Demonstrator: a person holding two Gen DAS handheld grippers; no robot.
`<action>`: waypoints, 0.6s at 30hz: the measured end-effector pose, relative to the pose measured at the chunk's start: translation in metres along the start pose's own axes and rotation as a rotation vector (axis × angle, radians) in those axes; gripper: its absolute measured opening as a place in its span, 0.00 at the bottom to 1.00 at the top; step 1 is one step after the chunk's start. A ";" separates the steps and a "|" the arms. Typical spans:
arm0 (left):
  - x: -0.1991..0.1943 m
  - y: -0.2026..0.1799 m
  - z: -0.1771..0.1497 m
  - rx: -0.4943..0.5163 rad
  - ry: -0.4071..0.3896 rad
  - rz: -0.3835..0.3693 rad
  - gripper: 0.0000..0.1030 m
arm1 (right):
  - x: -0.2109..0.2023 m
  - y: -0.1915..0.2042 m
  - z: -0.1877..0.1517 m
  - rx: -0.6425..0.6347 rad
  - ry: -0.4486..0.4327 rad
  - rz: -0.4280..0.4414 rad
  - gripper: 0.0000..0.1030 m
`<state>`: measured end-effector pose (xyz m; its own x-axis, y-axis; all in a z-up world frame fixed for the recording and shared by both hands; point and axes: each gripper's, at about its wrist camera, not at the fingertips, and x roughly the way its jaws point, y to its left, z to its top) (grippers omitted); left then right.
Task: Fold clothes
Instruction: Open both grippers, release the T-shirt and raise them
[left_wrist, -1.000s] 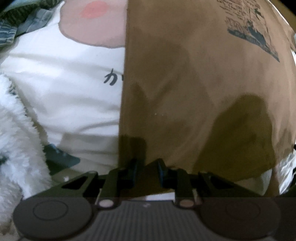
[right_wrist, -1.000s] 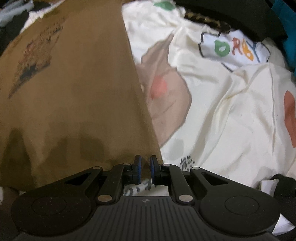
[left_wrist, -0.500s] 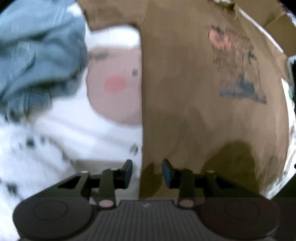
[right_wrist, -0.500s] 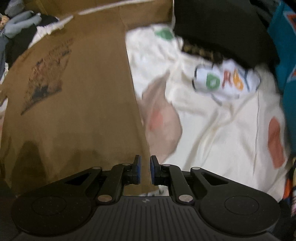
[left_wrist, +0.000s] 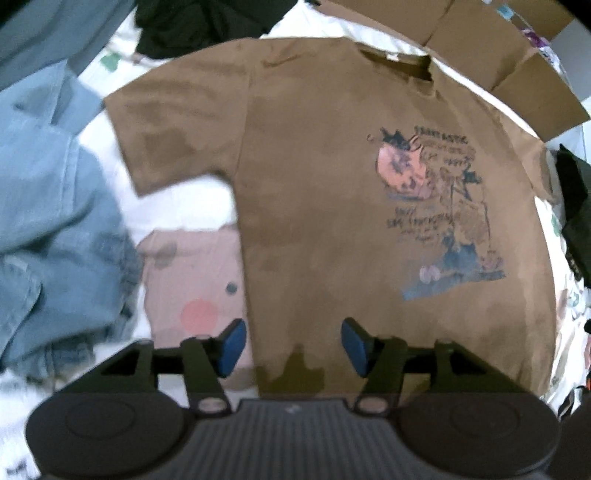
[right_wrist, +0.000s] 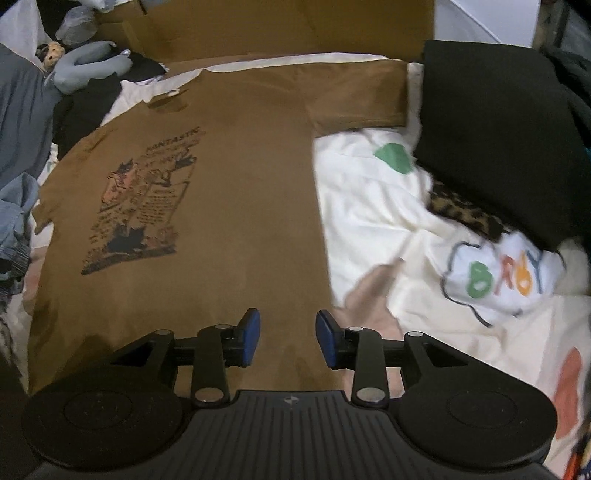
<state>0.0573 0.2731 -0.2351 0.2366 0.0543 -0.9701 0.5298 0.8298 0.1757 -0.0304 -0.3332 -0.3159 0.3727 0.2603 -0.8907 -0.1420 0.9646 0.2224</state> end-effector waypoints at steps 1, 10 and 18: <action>0.001 -0.002 0.004 0.009 -0.012 -0.004 0.59 | 0.002 0.003 0.003 -0.010 -0.005 0.004 0.39; 0.029 -0.020 0.051 0.029 -0.112 -0.046 0.59 | 0.035 0.019 0.041 -0.103 -0.077 0.007 0.55; 0.073 -0.041 0.095 0.051 -0.206 -0.051 0.64 | 0.085 0.025 0.088 -0.160 -0.156 -0.015 0.62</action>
<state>0.1304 0.1908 -0.2972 0.3669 -0.1058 -0.9242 0.5848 0.7989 0.1407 0.0783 -0.2834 -0.3509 0.5112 0.2614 -0.8187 -0.2748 0.9523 0.1325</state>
